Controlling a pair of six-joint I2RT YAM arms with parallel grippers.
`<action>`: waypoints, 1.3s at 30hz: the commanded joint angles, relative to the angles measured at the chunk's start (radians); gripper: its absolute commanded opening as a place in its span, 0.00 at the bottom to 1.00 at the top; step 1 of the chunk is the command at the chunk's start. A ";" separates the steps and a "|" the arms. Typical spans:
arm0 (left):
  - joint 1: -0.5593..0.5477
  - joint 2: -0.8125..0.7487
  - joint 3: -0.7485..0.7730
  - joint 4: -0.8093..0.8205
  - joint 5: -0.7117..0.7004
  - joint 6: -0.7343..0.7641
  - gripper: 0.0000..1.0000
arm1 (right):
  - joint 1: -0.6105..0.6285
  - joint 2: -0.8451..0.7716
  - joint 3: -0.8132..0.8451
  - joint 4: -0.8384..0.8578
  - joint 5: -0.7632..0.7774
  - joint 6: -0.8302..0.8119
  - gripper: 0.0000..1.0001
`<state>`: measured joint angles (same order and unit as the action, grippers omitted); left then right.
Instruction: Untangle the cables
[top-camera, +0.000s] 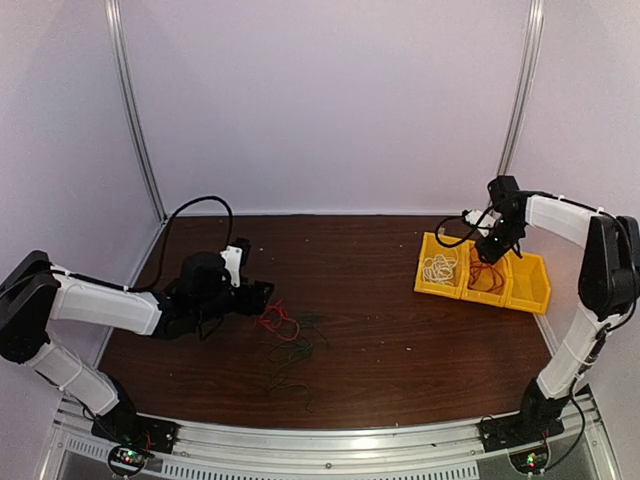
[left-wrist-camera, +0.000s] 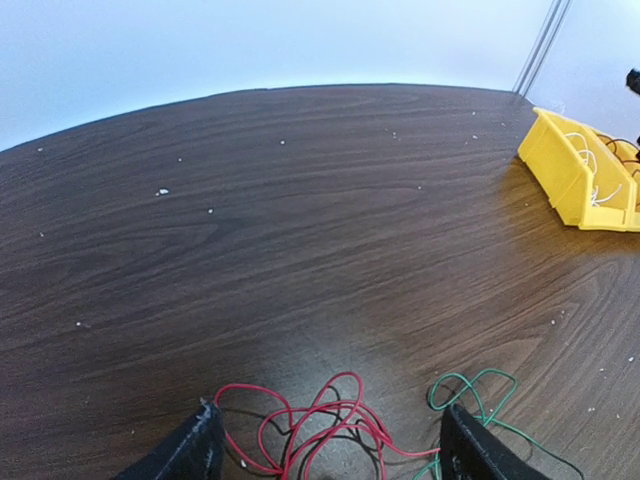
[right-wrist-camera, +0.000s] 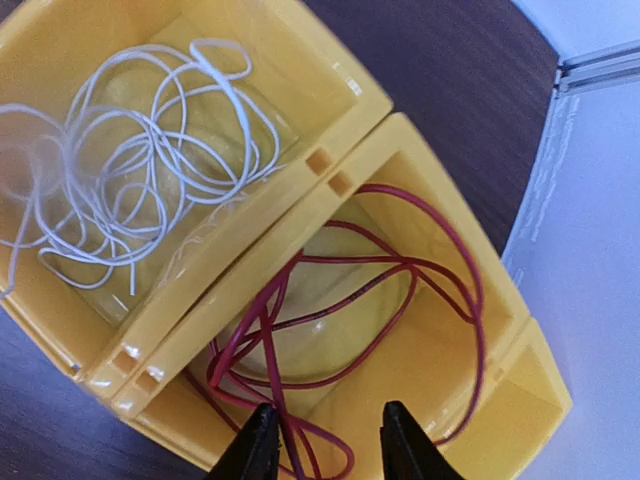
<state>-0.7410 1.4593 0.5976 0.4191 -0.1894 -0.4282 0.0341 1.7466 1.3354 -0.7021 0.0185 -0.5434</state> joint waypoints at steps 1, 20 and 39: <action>0.010 -0.013 0.004 -0.079 -0.036 -0.014 0.75 | 0.058 -0.142 0.085 -0.103 -0.016 0.014 0.48; 0.176 0.091 0.045 -0.137 0.303 -0.223 0.64 | 0.677 0.170 0.291 0.073 -0.418 0.036 0.53; 0.198 0.082 0.483 -0.492 0.325 -0.081 0.00 | 0.795 0.449 0.280 0.194 -0.640 0.100 0.57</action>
<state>-0.5488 1.6196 0.9985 0.0448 0.1570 -0.5579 0.8318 2.1696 1.6611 -0.5449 -0.6044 -0.4404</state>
